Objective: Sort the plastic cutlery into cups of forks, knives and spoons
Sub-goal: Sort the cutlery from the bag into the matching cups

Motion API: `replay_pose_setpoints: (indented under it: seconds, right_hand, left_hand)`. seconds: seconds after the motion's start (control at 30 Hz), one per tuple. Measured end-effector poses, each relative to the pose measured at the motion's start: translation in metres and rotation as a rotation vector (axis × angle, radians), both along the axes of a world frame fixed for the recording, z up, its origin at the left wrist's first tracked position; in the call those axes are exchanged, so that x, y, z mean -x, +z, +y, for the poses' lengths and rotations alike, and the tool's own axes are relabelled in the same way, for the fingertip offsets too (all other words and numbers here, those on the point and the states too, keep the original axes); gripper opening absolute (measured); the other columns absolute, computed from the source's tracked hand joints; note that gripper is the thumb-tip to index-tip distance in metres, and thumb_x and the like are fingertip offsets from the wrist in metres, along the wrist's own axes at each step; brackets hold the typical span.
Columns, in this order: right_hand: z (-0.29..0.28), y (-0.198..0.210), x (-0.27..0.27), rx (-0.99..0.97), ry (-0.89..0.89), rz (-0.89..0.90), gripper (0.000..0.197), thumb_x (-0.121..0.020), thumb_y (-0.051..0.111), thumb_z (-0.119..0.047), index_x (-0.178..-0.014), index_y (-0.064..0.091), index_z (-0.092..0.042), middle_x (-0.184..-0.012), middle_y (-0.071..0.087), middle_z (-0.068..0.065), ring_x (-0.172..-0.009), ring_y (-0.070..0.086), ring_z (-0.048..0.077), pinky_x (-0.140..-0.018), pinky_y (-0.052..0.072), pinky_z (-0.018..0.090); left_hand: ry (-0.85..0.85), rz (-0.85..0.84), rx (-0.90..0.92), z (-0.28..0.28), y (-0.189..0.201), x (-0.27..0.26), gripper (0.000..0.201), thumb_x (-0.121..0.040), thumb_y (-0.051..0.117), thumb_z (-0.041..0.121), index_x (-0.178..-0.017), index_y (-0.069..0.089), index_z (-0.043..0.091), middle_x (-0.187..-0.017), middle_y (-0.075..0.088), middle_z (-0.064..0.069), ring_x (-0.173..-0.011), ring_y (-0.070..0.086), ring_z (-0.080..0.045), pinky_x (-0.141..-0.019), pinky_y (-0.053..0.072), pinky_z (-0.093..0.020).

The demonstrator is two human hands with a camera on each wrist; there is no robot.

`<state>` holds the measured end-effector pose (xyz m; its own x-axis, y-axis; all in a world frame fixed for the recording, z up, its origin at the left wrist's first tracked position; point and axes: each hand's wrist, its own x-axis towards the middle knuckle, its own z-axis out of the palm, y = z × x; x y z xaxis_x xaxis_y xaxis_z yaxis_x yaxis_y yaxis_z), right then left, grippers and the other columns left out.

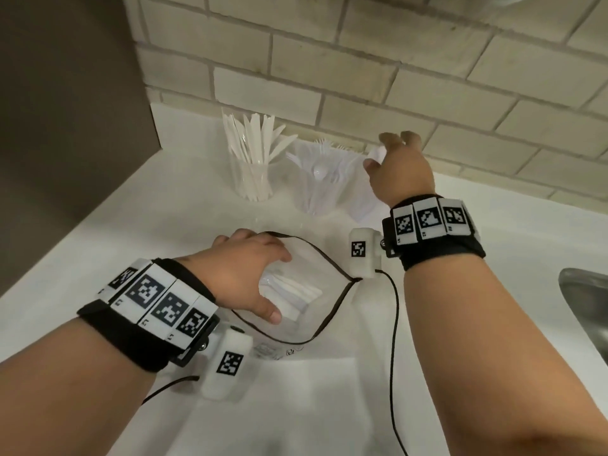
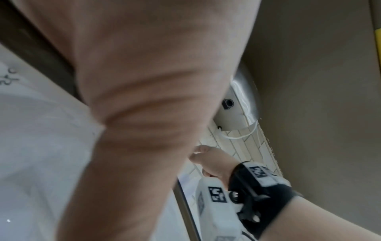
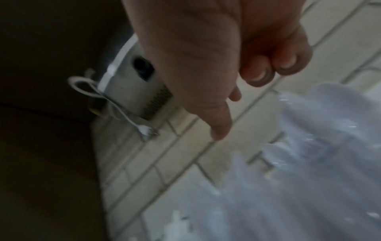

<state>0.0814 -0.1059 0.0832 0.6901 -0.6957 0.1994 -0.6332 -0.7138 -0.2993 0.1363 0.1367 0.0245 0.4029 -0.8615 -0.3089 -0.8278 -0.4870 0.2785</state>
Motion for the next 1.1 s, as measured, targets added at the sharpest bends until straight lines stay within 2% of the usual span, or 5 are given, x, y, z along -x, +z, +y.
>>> replay_pose_setpoints:
  seconds: [0.17, 0.3, 0.43, 0.7, 1.1]
  right_hand:
    - [0.089, 0.013, 0.027, -0.119, 0.355, 0.091, 0.025, -0.089, 0.050, -0.010, -0.103, 0.070, -0.009, -0.108, 0.068, 0.007, -0.100, 0.063, 0.023, -0.091, 0.050, 0.030]
    - [0.132, -0.020, 0.038, -0.233, 0.599, 0.455, 0.022, -0.084, 0.063, -0.023, -0.097, 0.072, -0.007, -0.098, 0.070, 0.005, -0.092, 0.064, 0.020, -0.083, 0.053, 0.033]
    - [0.137, -0.052, 0.037, -0.205, 0.534, 0.779, 0.057, -0.072, 0.076, -0.052, -0.100, 0.057, -0.006, -0.096, 0.061, 0.003, -0.093, 0.059, 0.020, -0.079, 0.049, 0.029]
    - [0.141, -0.083, 0.032, -0.090, 0.455, 0.762, 0.088, -0.055, 0.077, -0.067, -0.118, 0.049, -0.012, -0.119, 0.052, 0.010, -0.117, 0.044, 0.031, -0.098, 0.044, 0.042]
    - [0.139, -0.085, 0.035, -0.125, 0.614, 0.739, 0.042, -0.079, 0.070, -0.033, -0.114, 0.057, -0.012, -0.108, 0.062, 0.003, -0.098, 0.060, 0.024, -0.076, 0.049, 0.032]
  left_hand:
    - [0.060, -0.028, 0.068, 0.007, -0.002, -0.001, 0.064, -0.073, 0.070, 0.053, -0.131, 0.044, 0.046, -0.145, 0.038, 0.021, -0.141, 0.018, -0.017, -0.110, 0.020, -0.041]
    - [0.049, -0.138, -0.048, 0.015, -0.003, 0.005, 0.073, -0.067, 0.072, 0.055, -0.133, 0.044, 0.041, -0.140, 0.046, 0.016, -0.139, 0.025, -0.023, -0.107, 0.028, -0.046]
    - [0.010, -0.184, -0.218, 0.023, -0.012, 0.015, 0.104, -0.056, 0.075, 0.063, -0.142, 0.027, 0.032, -0.152, 0.015, 0.013, -0.134, 0.028, -0.028, -0.100, 0.037, -0.048]
    - [0.002, -0.083, -0.150, 0.030, -0.015, 0.025, 0.096, -0.054, 0.074, 0.057, -0.134, 0.031, 0.025, -0.154, -0.002, 0.005, -0.116, 0.049, -0.027, -0.088, 0.051, -0.039]
    - [0.030, -0.232, -0.204, 0.033, -0.008, 0.023, 0.086, -0.058, 0.077, 0.051, -0.130, 0.038, 0.024, -0.151, 0.004, 0.004, -0.123, 0.037, -0.027, -0.088, 0.045, -0.036]
